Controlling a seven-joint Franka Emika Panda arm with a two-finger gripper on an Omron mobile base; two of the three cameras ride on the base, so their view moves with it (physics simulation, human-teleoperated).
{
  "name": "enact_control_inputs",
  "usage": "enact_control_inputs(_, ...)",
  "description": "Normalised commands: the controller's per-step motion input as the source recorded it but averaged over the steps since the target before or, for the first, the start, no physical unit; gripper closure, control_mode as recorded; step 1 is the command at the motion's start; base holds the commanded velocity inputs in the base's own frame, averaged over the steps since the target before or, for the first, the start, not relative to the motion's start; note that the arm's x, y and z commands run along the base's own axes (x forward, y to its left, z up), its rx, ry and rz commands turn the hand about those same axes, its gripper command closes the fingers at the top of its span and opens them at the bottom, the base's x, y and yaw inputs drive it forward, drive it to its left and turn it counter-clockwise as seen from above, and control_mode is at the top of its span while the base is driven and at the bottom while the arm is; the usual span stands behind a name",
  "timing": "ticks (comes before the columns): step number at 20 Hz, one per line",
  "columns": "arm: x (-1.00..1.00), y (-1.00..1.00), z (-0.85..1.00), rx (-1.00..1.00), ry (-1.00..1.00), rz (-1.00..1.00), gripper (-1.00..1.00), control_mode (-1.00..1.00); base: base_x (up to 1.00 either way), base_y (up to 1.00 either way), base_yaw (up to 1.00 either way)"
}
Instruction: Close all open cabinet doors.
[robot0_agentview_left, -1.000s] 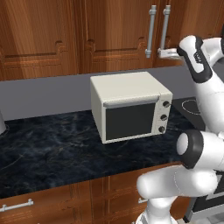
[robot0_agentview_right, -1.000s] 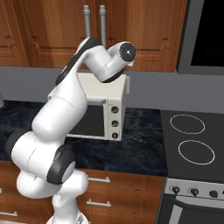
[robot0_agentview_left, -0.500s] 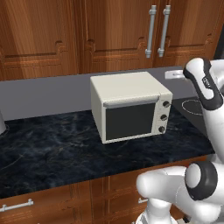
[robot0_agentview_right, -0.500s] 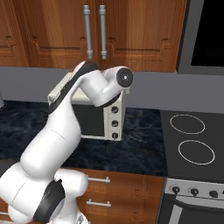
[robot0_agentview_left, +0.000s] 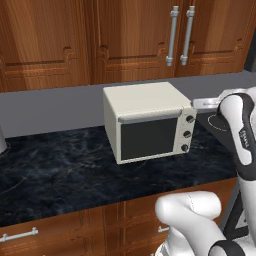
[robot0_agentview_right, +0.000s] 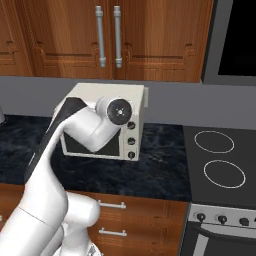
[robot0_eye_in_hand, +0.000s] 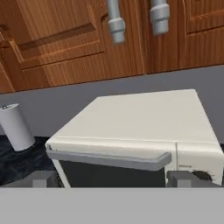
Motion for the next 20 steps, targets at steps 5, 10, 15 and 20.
enact_control_inputs(5, -0.84, 0.05, 0.0, -0.17, 0.2, -0.22, -1.0, -1.0, 0.0, 0.0, 0.0)
enact_control_inputs(10, -0.39, 0.0, 0.0, -0.11, 0.47, -0.23, -1.0, -1.0, 0.0, 0.0, 0.0)
enact_control_inputs(15, 0.07, 0.0, 0.0, 0.0, 0.76, -0.17, -1.0, -1.0, 0.0, 0.0, 0.0)
enact_control_inputs(20, 0.13, 0.02, 0.0, 0.0, 0.28, -0.04, -1.0, -1.0, 0.0, 0.0, 0.0)
